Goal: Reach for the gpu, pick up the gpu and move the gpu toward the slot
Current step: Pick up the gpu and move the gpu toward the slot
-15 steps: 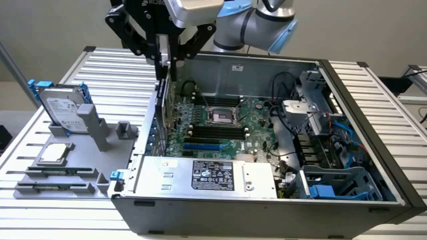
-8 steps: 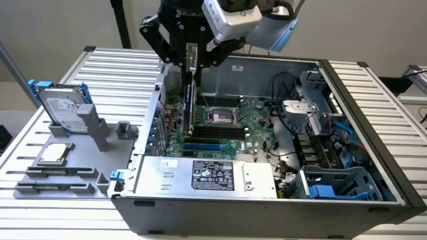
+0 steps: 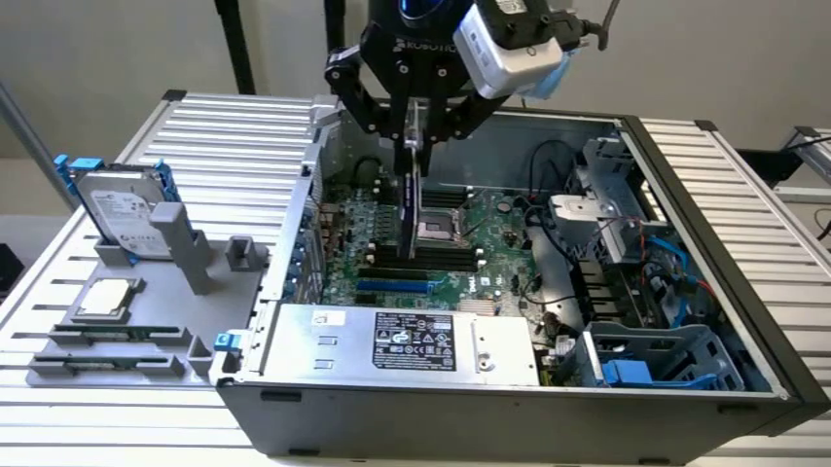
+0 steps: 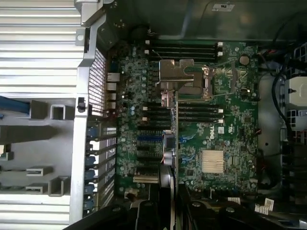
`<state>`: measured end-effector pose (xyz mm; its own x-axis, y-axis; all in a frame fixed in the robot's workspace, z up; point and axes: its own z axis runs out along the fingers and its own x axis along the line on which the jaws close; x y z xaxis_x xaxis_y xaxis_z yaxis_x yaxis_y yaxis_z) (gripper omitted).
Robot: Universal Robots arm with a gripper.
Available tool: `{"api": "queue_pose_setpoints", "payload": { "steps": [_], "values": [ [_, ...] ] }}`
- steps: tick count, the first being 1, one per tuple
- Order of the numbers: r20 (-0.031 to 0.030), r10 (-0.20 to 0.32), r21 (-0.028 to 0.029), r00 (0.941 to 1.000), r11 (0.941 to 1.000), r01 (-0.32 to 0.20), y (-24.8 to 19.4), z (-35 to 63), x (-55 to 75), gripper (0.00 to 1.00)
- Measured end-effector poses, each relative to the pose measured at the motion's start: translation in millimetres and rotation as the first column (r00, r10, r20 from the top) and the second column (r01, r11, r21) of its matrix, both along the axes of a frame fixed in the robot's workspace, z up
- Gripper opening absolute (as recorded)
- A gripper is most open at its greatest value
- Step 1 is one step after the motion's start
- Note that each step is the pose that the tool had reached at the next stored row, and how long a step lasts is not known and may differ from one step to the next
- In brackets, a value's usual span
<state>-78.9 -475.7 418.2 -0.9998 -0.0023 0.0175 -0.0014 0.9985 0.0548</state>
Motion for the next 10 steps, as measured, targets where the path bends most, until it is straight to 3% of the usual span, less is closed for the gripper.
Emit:
{"api": "queue_pose_setpoints", "payload": {
  "steps": [5,10],
  "values": [
    [-0.0001,0.0,0.0,1.0,1.0,0.0,6.0,-5.7,22.5,0.26],
    [-0.0001,0.0,-0.0002,1.0,1.0,0.0,18.5,-6.6,31.2,0.26]
  ]
}}
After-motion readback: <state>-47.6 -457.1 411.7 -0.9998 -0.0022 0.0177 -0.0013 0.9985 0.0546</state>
